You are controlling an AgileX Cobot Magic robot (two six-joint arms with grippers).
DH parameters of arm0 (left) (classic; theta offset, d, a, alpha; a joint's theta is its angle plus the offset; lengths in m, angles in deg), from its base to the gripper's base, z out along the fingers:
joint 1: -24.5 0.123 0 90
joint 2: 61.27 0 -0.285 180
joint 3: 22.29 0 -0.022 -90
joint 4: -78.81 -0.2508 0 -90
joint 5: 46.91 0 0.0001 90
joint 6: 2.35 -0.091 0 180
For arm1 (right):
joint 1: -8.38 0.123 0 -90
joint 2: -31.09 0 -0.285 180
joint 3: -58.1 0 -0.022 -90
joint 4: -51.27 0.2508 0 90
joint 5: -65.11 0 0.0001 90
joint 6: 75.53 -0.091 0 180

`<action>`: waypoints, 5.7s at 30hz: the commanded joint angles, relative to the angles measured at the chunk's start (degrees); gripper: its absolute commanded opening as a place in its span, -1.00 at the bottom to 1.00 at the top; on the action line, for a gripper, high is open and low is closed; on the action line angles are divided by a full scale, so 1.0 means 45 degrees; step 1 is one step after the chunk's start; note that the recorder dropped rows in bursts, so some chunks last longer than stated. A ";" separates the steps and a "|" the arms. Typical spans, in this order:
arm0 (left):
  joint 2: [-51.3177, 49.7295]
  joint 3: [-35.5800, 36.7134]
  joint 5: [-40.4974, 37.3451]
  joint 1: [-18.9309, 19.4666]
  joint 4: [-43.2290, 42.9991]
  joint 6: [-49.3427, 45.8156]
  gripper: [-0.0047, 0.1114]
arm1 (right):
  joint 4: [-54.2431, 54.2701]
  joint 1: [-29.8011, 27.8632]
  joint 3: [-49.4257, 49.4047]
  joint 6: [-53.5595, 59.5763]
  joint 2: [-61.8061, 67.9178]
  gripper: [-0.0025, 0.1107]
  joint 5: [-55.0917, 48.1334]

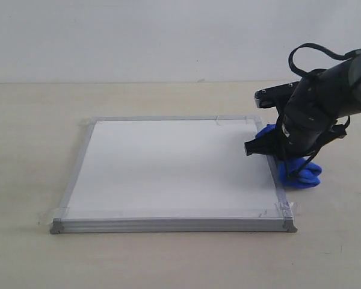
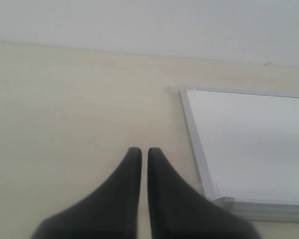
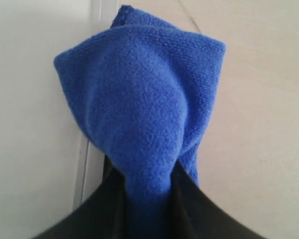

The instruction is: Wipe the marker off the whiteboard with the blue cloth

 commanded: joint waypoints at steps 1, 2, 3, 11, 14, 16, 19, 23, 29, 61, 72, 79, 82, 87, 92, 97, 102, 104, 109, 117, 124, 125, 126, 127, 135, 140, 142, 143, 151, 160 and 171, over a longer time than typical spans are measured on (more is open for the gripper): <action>0.0045 -0.0050 0.0044 -0.0082 0.0082 0.0028 -0.84 | -0.1645 -0.0053 0.0038 -0.1495 0.0119 -0.96 -0.0471; 0.0045 -0.0050 0.0044 -0.0082 0.0082 0.0028 -0.84 | -0.1996 -0.0053 0.0038 -0.1828 0.0119 -0.96 -0.0631; 0.0045 -0.0050 0.0044 -0.0082 0.0082 0.0028 -0.84 | -0.2184 -0.0053 0.0038 -0.1948 0.0119 -0.96 -0.0835; 0.0045 -0.0050 0.0044 -0.0082 0.0082 0.0028 -0.84 | -0.2144 -0.0053 0.0014 -0.1856 0.0315 -0.96 -0.0905; 0.0045 -0.0050 0.0044 -0.0082 0.0082 0.0028 -0.84 | -0.2139 -0.0053 0.0014 -0.1856 0.0616 -0.94 -0.0744; 0.0045 -0.0050 0.0044 -0.0082 0.0082 0.0028 -0.84 | -0.2054 -0.0053 0.0014 -0.1856 0.0750 -0.81 -0.0535; 0.0045 -0.0050 0.0044 -0.0082 0.0082 0.0028 -0.84 | -0.1511 -0.0053 0.0014 -0.1431 0.0770 -0.33 0.0032; 0.0045 -0.0050 0.0044 -0.0082 0.0082 0.0028 -0.84 | -0.0952 -0.0053 0.0043 -0.1111 0.0770 0.38 0.0249; 0.0045 -0.0050 0.0044 -0.0082 0.0082 0.0028 -0.84 | -0.0469 -0.0053 0.0043 -0.0480 0.0364 0.22 0.0014; 0.0045 -0.0050 0.0044 -0.0082 0.0082 0.0028 -0.84 | -0.0822 -0.0053 -0.0248 0.0240 -0.0569 -0.96 -0.0701; 0.0045 -0.0050 0.0044 -0.0082 0.0082 0.0028 -0.84 | -0.0227 -0.0053 -0.0280 0.0981 -0.0150 -0.96 -0.0371; 0.0045 -0.0050 0.0044 -0.0082 0.0082 0.0028 -0.84 | -0.0227 -0.0053 -0.0303 0.1180 -0.1547 -0.96 -0.0084; 0.0045 -0.0050 0.0044 -0.0082 0.0082 0.0028 -0.84 | 0.0038 -0.0053 -0.0339 0.1180 -0.0944 -0.96 -0.0082; 0.0045 -0.0050 0.0044 -0.0082 0.0082 0.0028 -0.84 | 0.0247 -0.0053 -0.0339 0.1219 -0.0326 -0.96 0.0086; 0.0045 -0.0050 0.0044 -0.0082 0.0082 0.0028 -0.84 | 0.0668 -0.0053 -0.0339 0.2012 -0.0418 -0.96 0.0093; 0.0045 -0.0050 0.0044 -0.0082 0.0082 0.0028 -0.84 | 0.0921 -0.0053 -0.0339 0.2211 -0.1972 -0.96 -0.0284; 0.0045 -0.0050 0.0044 -0.0082 0.0082 0.0028 -0.84 | 0.1402 -0.0053 -0.0544 0.2858 -0.4020 -0.96 -0.1195; 0.0045 -0.0050 0.0044 -0.0082 0.0082 0.0028 -0.84 | 0.2101 -0.0053 -0.1051 0.3398 -0.4813 -0.96 -0.0985; 0.0045 -0.0050 0.0044 -0.0082 0.0082 0.0028 -0.84 | 0.3952 -0.0053 -0.2510 0.3594 -0.6709 -0.96 -0.0213; 0.0045 -0.0050 0.0044 -0.0082 0.0082 0.0028 -0.84 | 0.5881 -0.0002 -0.4763 0.4328 -1.1003 -0.96 -0.0151; 0.0045 -0.0050 0.0044 -0.0082 0.0082 0.0028 -0.84 | 0.7945 -0.0002 -0.5486 0.4276 -1.4581 -0.96 -0.1230; 0.0045 -0.0050 0.0044 -0.0082 0.0082 0.0028 -0.84 | 0.7945 -0.0002 -0.5486 0.4276 -1.4958 -0.96 -0.1285; 0.0045 -0.0050 0.0044 -0.0082 0.0082 0.0028 -0.84 | 0.7945 -0.0002 -0.5486 0.4276 -1.5282 -0.96 -0.1285; 0.0045 -0.0050 0.0044 -0.0082 0.0082 0.0028 -0.84 | 0.7945 -0.0002 -0.5486 0.4276 -1.5530 -0.96 -0.1285; 0.0045 -0.0050 0.0044 -0.0082 0.0082 0.0028 -0.84 | 0.7945 -0.0002 -0.5486 0.4276 -1.6867 -0.96 -0.1310; 0.0045 -0.0050 0.0044 -0.0082 0.0082 0.0028 -0.84 | 0.8231 -0.0002 -0.5486 0.4167 -1.6843 -0.96 -0.1658; 0.0045 -0.0050 0.0044 -0.0082 0.0082 0.0028 -0.84 | 0.8424 -0.0002 -0.5601 0.4167 -1.6843 -0.96 -0.1694; 0.0045 -0.0050 0.0044 -0.0082 0.0082 0.0028 -0.84 | 0.8491 0.0267 -0.5862 0.4167 -1.6843 -0.96 -0.1511; 0.0045 -0.0050 0.0044 -0.0082 0.0082 0.0028 -0.84 | 0.8491 0.0604 -1.0192 0.4532 -1.8926 -0.96 0.2452; 0.0045 -0.0050 0.0044 -0.0082 0.0082 0.0028 -0.84 | 0.8491 0.0604 -1.3830 0.5197 -2.2876 -0.96 0.4258; 0.0045 -0.0050 0.0044 -0.0082 0.0082 0.0028 -0.84 | 0.8491 0.0604 -1.4065 0.5579 -2.4148 -0.96 0.4212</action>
